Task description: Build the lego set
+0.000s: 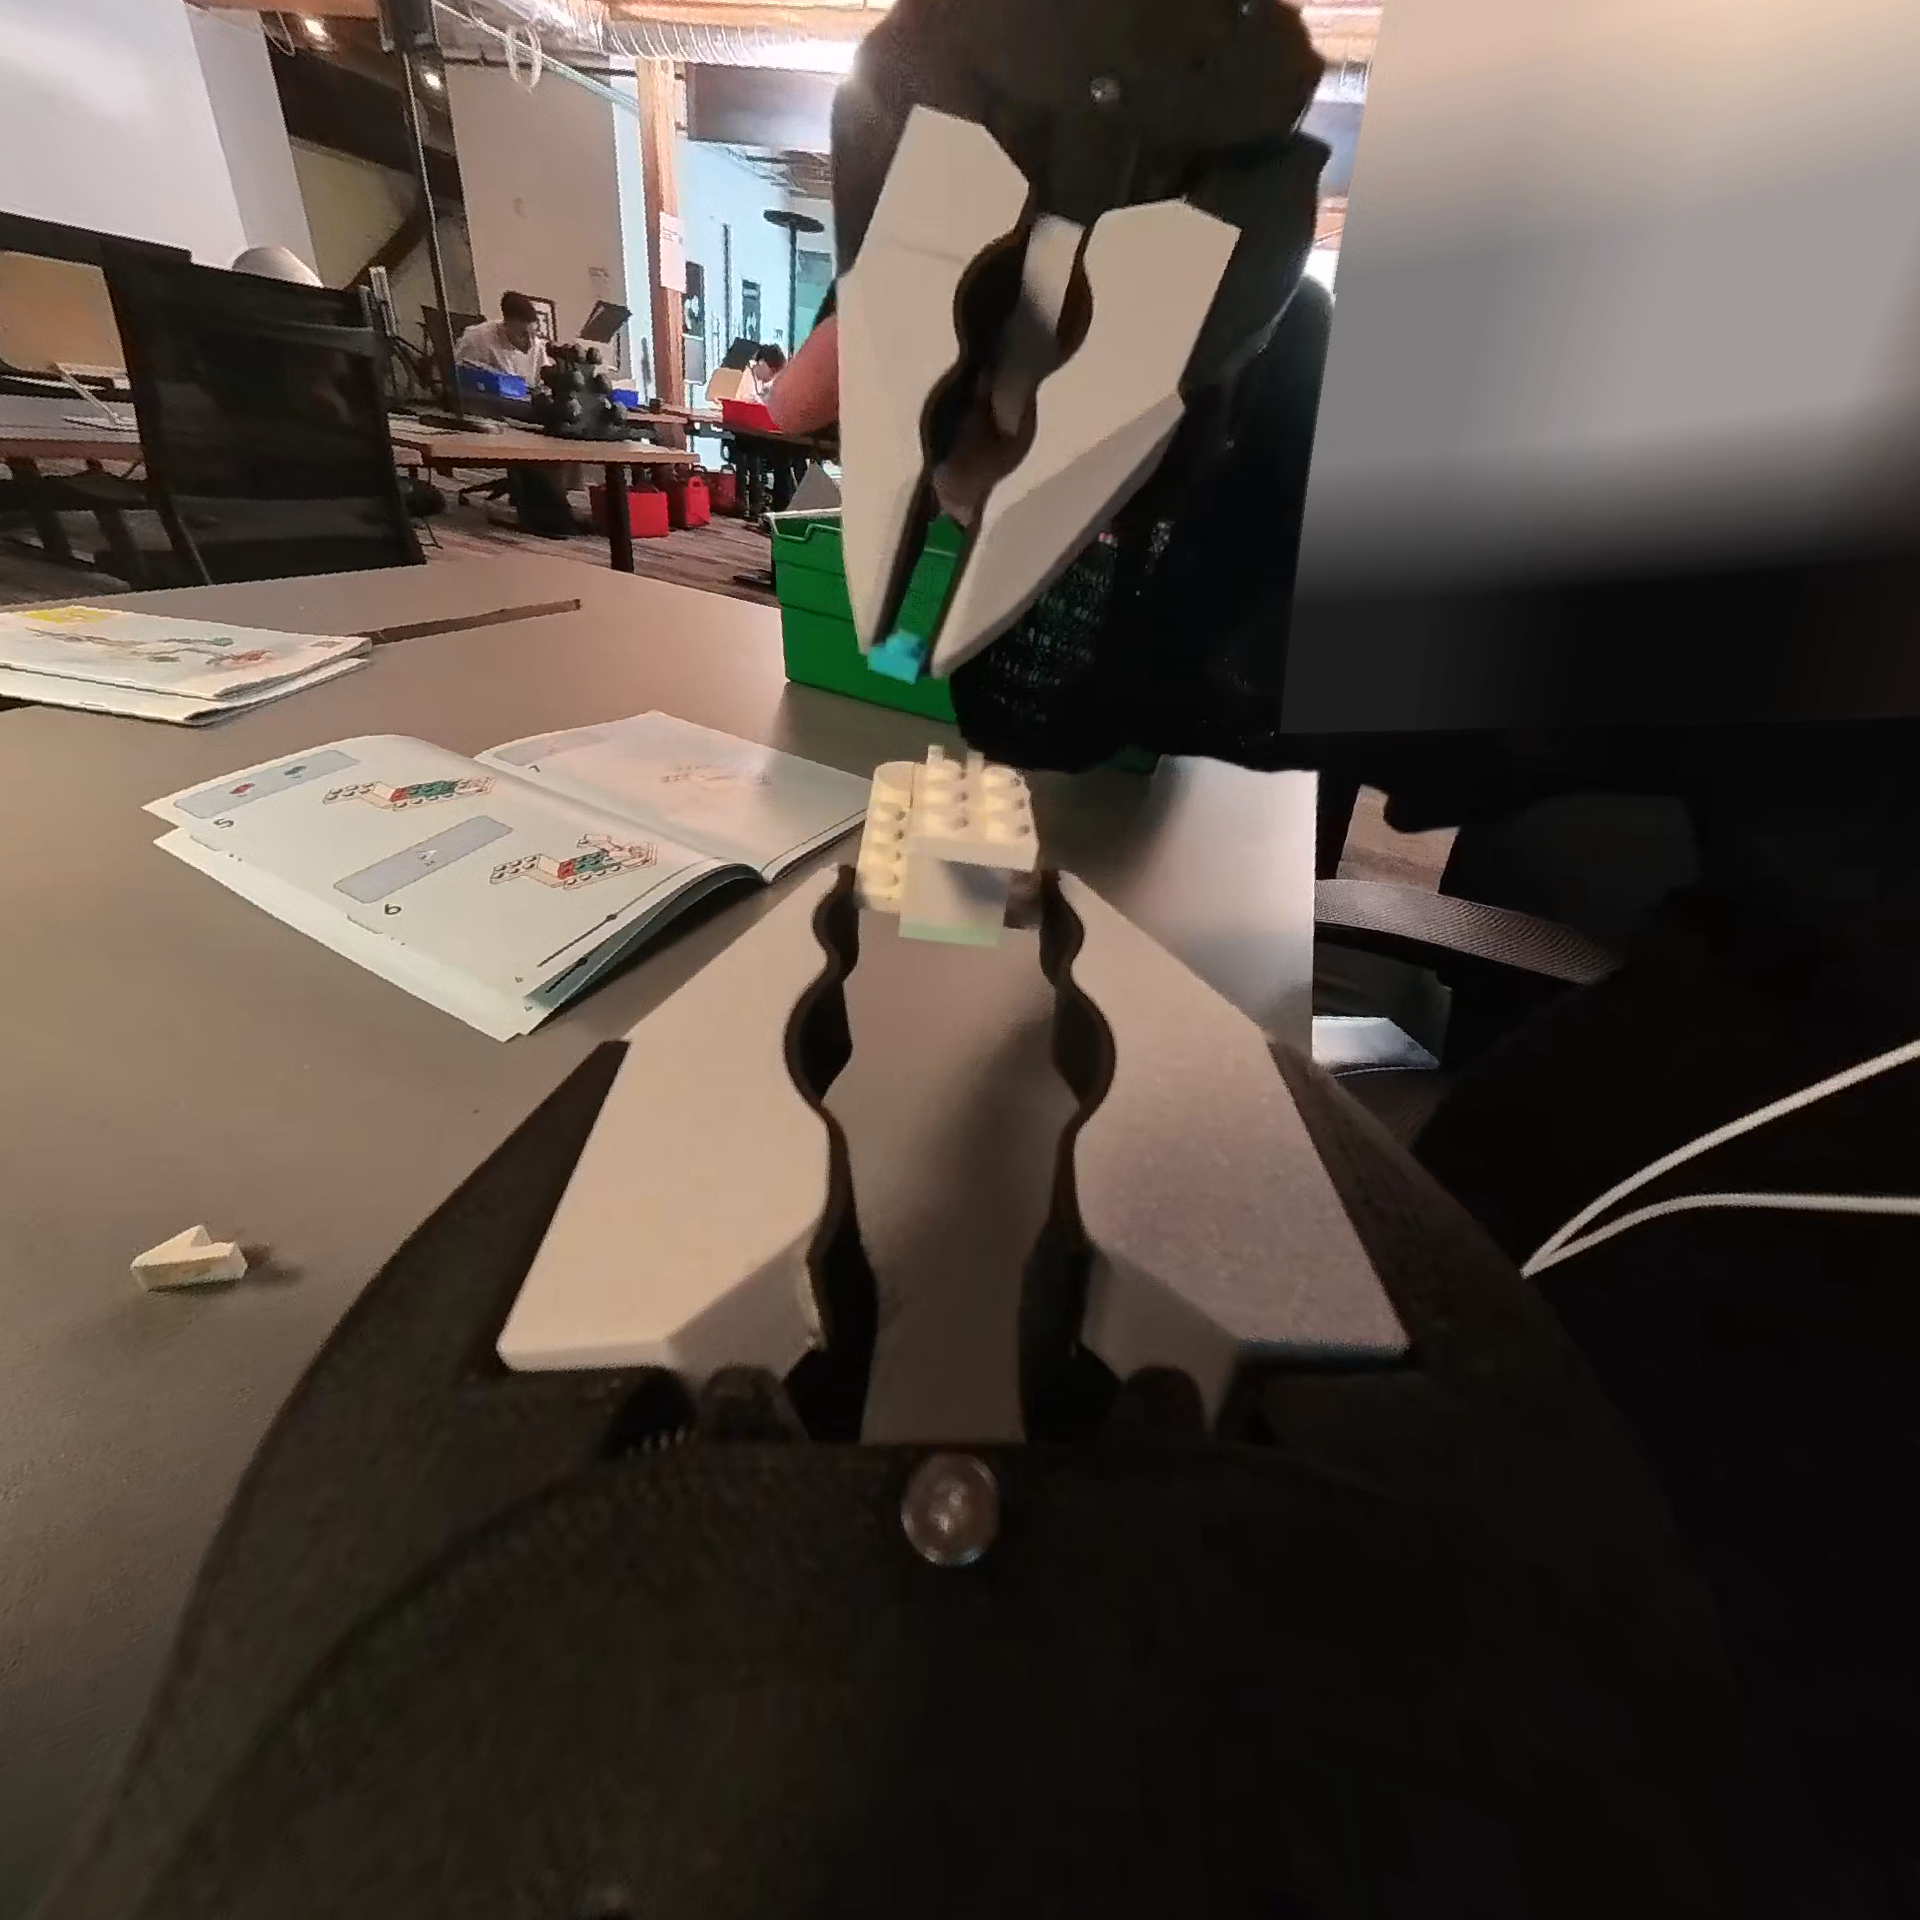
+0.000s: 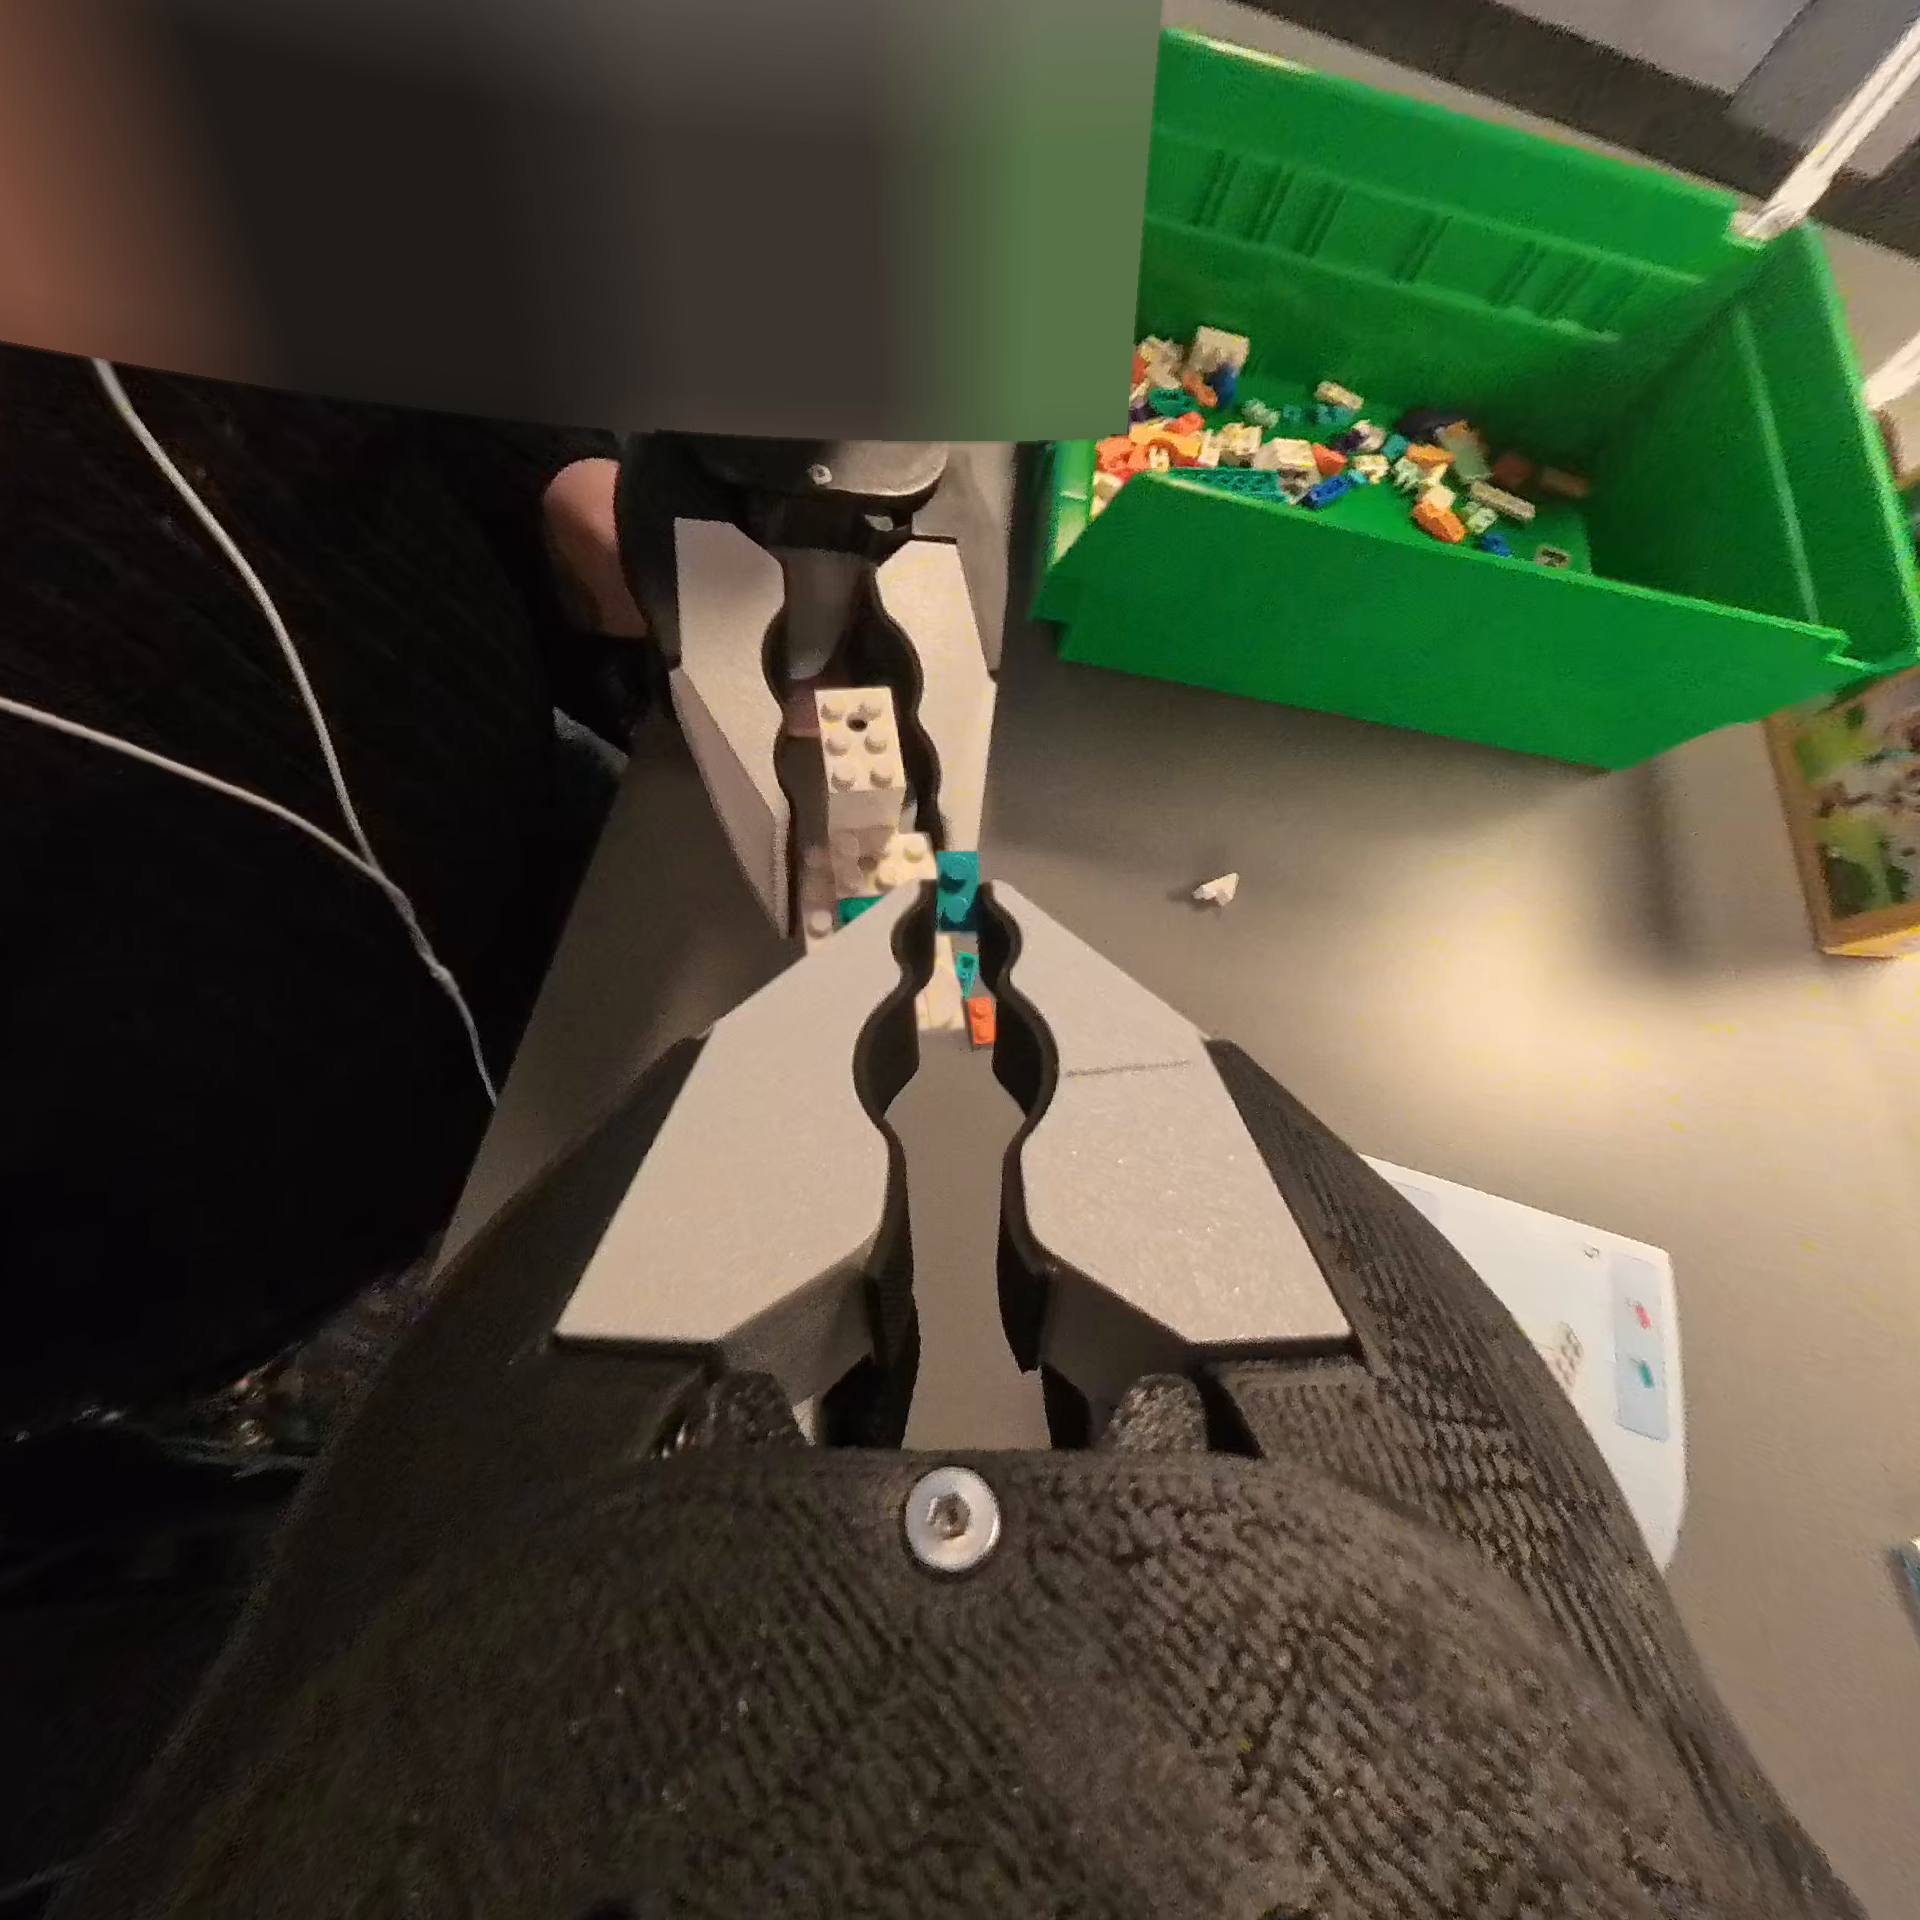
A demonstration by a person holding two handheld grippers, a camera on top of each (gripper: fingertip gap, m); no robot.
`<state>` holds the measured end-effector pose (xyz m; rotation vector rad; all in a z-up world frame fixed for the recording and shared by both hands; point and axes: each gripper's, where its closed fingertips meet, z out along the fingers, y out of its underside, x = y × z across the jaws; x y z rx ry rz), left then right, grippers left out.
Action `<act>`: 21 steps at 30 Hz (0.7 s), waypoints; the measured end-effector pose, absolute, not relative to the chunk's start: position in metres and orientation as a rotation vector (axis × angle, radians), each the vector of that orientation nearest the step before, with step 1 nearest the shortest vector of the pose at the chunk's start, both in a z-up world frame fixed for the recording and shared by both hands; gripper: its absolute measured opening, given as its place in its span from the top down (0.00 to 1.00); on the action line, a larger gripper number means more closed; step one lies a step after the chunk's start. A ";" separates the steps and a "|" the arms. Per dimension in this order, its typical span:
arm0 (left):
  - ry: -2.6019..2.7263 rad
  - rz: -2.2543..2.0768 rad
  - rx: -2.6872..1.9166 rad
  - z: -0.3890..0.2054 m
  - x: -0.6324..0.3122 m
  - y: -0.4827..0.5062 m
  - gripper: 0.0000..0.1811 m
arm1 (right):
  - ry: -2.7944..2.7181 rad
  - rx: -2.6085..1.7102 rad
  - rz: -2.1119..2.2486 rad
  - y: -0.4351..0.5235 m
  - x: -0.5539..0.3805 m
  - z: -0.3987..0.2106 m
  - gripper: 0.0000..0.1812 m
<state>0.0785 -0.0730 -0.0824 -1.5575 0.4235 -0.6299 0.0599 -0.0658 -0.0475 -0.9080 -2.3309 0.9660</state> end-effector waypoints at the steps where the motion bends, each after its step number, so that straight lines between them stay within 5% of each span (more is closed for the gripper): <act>1: 0.429 -0.627 -1.558 -0.083 0.079 -0.073 0.81 | -2.352 -0.904 0.959 -0.069 0.060 -0.049 0.97; 21: 0.447 -0.628 -1.547 -0.082 0.081 -0.076 0.81 | -2.524 -0.940 0.905 -0.082 0.067 -0.072 0.97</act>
